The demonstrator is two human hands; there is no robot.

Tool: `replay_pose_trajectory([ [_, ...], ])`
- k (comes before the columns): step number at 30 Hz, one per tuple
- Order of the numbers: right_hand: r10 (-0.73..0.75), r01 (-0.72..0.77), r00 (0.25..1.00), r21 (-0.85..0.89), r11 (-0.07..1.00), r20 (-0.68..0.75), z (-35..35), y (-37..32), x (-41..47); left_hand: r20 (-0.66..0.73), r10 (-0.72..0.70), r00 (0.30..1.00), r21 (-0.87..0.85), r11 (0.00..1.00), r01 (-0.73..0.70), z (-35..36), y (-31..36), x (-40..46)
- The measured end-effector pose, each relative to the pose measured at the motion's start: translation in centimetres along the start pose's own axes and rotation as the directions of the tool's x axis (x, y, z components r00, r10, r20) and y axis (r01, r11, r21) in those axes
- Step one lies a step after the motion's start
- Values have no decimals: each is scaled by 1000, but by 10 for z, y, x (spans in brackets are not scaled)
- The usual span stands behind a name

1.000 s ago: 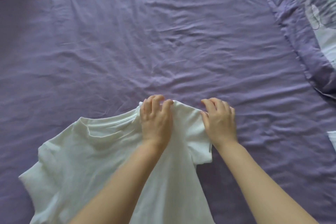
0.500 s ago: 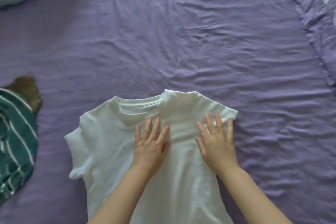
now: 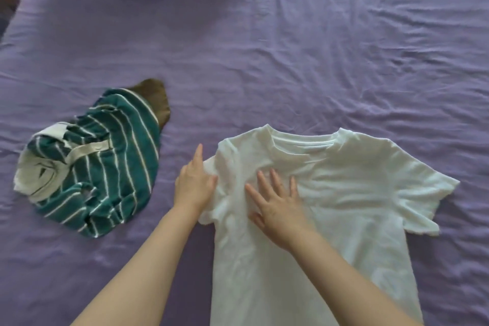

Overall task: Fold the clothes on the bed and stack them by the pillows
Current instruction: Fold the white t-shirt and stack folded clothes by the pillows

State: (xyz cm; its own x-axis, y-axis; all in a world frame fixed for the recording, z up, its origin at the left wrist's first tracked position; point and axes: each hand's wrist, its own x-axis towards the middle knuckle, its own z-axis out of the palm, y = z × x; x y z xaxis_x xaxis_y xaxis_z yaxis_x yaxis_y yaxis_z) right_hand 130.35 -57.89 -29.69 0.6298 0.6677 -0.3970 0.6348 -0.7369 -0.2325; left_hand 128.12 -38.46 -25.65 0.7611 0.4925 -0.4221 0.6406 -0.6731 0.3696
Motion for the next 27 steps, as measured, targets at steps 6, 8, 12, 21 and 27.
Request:
replay_pose_trajectory([
  [6,123,-123,992,-5,992,13,-10,-3,29,17,55,998,-67,996,-53,-21,-10,8],
  [8,143,-143,989,-1,990,22,-11,-7,28,33,146,989,-241,961,-134,-27,-13,3],
  [12,166,-167,985,37,985,41,-15,-10,29,128,119,985,-501,865,-40,-36,-9,3],
  [21,162,-161,986,20,987,-43,-9,-23,22,232,-20,972,-327,940,98,-29,-44,0],
  [27,176,-176,984,-26,984,11,0,-51,44,-31,-47,998,-456,890,28,-19,-39,-4],
])
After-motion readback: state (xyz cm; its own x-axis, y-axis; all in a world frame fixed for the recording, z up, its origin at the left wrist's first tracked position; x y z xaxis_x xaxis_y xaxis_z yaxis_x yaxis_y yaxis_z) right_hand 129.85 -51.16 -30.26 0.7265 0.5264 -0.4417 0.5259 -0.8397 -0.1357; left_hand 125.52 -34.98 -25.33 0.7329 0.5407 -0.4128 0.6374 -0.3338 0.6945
